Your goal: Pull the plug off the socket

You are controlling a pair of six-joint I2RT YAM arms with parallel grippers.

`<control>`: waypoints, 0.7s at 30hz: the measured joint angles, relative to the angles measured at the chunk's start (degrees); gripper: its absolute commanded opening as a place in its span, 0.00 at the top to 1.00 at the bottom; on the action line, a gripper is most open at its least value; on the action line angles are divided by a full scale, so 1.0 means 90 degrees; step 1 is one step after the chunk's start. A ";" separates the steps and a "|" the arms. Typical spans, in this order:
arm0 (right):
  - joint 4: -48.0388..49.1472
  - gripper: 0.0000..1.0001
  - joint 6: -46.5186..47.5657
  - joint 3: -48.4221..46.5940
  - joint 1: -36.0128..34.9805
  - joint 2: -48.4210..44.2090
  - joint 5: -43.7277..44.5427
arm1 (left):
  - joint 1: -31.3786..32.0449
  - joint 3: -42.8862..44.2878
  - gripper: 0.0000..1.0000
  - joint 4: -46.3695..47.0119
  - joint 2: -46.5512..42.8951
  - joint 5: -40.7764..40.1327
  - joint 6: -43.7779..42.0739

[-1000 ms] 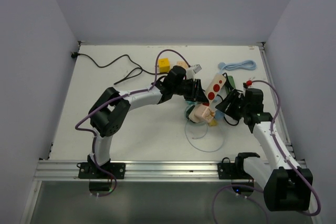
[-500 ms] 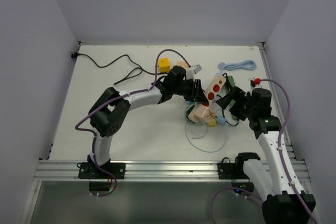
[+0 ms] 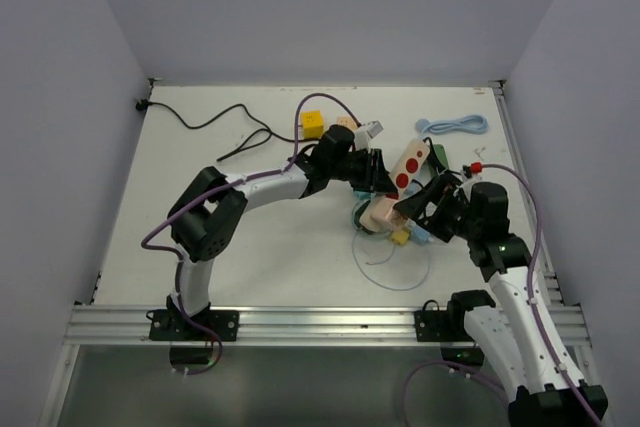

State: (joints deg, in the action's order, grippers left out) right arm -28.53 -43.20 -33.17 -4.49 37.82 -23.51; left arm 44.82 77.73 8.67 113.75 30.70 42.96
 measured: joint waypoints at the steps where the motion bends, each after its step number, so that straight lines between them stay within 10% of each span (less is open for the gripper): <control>1: 0.0061 0.01 -0.0056 0.0041 -0.0138 0.0019 0.0022 | 0.0015 0.0000 0.96 0.0005 -0.0010 -0.0027 0.0015; 8: 0.0425 0.05 -0.0274 0.0090 -0.1064 0.0461 0.0362 | 0.0180 0.0000 0.98 0.0017 -0.0058 -0.0362 0.0194; 14: 0.0607 0.40 -0.0359 0.0160 -0.1073 0.0503 0.0707 | 0.0362 0.0000 0.98 0.0019 -0.0063 -0.0678 0.0228; 21: 0.0600 0.80 -0.0406 0.0177 -0.1071 0.0505 0.0806 | 0.0391 0.0000 0.76 -0.0017 -0.0095 -0.0821 0.0226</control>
State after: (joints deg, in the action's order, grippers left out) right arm -23.14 -46.85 -31.57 -14.13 42.37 -16.25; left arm 48.34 77.73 8.51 112.90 23.31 44.99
